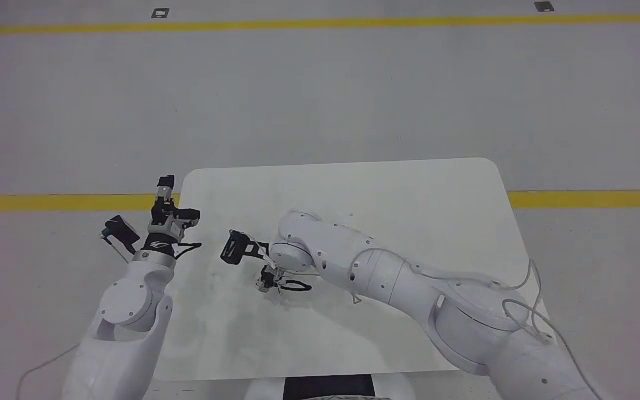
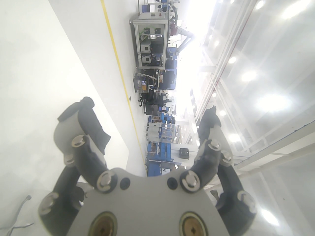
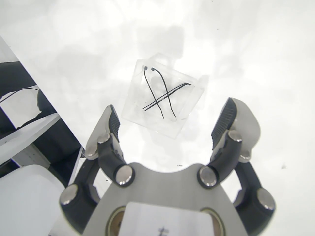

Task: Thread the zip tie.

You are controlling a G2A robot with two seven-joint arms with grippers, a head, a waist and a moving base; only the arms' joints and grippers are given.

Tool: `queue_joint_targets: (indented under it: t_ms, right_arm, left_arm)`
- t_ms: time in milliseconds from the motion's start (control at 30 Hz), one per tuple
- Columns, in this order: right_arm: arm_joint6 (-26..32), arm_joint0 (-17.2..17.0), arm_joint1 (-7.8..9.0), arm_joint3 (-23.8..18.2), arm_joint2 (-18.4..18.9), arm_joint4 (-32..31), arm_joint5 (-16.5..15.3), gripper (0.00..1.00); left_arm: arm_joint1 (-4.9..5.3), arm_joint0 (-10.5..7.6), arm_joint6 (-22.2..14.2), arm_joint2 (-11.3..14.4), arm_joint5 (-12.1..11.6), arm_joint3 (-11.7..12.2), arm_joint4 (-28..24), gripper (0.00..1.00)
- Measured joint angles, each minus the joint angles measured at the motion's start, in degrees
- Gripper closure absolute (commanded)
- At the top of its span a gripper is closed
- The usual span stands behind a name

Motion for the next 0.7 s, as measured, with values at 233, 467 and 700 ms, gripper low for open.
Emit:
queue_joint_targets:
  t_ms: [233,467,700]
  right_arm:
    - [0.03,0.02,0.00,0.01,0.01,0.04,-0.05,0.00]
    - [-0.22,-0.70,0.24,-2.09,0.19,-3.23,1.24,0.00]
    - [1.35,-1.40,0.52,-3.77,1.38,-5.23,1.75,0.00]
  left_arm:
    - [0.00,0.00,0.00,0.00,0.00,0.00,0.00,0.00]
    - [0.00,0.00,0.00,0.00,0.00,0.00,0.00,0.00]
    - [0.00,0.00,0.00,0.00,0.00,0.00,0.00,0.00]
